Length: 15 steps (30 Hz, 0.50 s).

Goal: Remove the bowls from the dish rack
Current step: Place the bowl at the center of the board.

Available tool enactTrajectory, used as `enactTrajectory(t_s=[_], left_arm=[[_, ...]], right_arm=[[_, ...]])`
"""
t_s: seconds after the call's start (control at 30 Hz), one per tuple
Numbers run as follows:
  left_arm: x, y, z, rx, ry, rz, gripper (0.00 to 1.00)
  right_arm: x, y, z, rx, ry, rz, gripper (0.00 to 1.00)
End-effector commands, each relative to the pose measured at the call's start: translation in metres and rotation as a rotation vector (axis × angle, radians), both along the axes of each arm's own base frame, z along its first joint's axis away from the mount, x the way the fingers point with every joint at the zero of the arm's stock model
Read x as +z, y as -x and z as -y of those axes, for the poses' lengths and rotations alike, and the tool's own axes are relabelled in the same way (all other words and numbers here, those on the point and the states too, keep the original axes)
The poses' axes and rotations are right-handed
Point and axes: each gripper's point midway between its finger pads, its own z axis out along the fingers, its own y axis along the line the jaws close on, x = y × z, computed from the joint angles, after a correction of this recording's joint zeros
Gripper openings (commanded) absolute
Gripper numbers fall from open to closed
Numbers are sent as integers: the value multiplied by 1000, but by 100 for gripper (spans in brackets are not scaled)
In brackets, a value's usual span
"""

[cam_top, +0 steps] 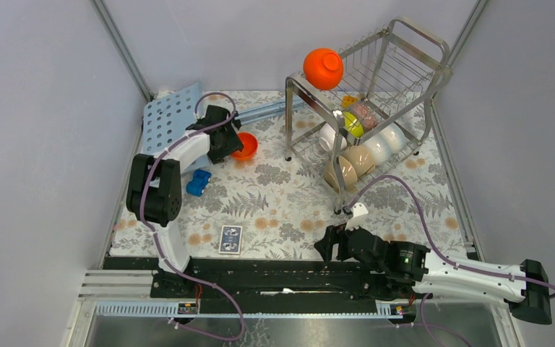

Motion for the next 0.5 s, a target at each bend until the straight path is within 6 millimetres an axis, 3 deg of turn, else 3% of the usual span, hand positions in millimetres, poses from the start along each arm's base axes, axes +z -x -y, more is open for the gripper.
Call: enactTrajectory(t_s=[0.0, 0.2, 0.47], left_arm=[[59, -2, 8, -23, 87, 159, 78], [115, 25, 24, -122, 193, 299, 87], [184, 70, 40, -265, 319, 515, 99]], right_arm=[[12, -11, 3, -88, -33, 18, 83], [26, -6, -9, 39, -15, 70, 84], [60, 16, -45, 324, -4, 109, 84]])
